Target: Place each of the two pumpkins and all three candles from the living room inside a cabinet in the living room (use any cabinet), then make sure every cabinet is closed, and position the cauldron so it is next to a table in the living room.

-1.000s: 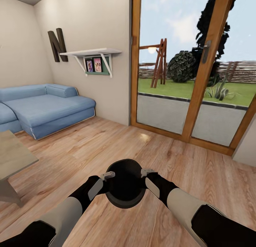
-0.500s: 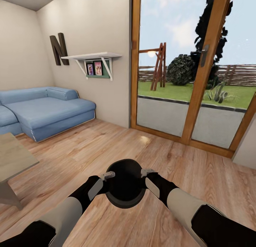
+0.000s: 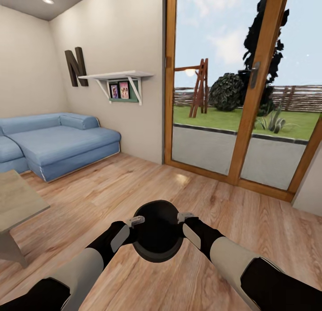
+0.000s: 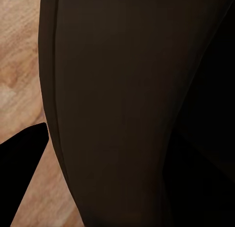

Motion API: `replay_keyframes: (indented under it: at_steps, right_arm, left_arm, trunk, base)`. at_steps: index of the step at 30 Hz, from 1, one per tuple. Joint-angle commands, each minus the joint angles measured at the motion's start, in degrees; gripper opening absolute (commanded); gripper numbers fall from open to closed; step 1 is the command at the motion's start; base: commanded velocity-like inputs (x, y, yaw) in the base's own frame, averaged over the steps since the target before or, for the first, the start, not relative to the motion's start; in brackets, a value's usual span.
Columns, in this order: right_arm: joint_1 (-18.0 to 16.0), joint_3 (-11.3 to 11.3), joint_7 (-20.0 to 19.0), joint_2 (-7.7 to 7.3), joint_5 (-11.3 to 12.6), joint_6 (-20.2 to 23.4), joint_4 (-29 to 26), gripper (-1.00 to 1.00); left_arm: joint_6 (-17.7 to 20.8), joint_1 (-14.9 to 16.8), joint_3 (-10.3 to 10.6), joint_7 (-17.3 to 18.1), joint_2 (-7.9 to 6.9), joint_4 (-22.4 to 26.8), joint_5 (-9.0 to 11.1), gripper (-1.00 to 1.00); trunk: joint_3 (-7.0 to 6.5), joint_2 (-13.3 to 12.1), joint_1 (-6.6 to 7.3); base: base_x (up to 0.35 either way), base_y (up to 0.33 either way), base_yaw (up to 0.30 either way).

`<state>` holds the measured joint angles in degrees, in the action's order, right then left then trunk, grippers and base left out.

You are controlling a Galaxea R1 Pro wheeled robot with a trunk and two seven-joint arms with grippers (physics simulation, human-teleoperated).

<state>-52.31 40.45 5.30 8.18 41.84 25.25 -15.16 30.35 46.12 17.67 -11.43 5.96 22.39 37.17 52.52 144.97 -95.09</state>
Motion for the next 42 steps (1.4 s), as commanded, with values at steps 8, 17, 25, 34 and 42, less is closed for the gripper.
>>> replay_keyframes:
  at_steps: [8,17,25,34,42]
  right_arm:
    - [-0.1,0.7,0.4,0.0,1.1,0.1,-0.3,-1.0]
    - [-0.1,0.7,0.4,0.0,1.1,0.2,-0.3,-1.0]
    - [-0.1,0.7,0.4,-0.03,1.1,0.2,-0.3,-1.0]
    - [-0.1,0.7,0.4,-0.04,1.1,0.2,-0.3,-1.0]
    - [-0.1,0.7,0.4,-0.02,1.1,0.2,-0.3,-1.0]
  left_arm:
    - [0.3,0.0,0.4,-0.5,-0.07,0.0,-0.6,-1.0]
    - [0.3,0.0,0.4,-0.5,-0.07,0.0,-0.6,-1.0]
    - [0.3,0.0,0.4,-0.5,-0.07,0.0,-0.6,-1.0]
    - [0.3,0.0,0.4,-0.5,-0.07,0.0,-0.7,-1.0]
    - [0.3,0.0,0.4,-0.5,-0.07,0.0,-0.6,-1.0]
  trunk:
    - [-0.44,0.0,0.02]
    - [-0.47,0.0,0.02]
    - [-0.47,0.0,0.02]
    - [-0.5,0.0,0.02]
    - [-0.81,0.0,0.02]
  base:
    - [0.014,-0.005,0.0]
    - [0.284,-0.085,0.0]
    - [0.323,-0.095,0.0]
    - [0.323,-0.095,0.026]
    - [0.323,-0.095,0.218]
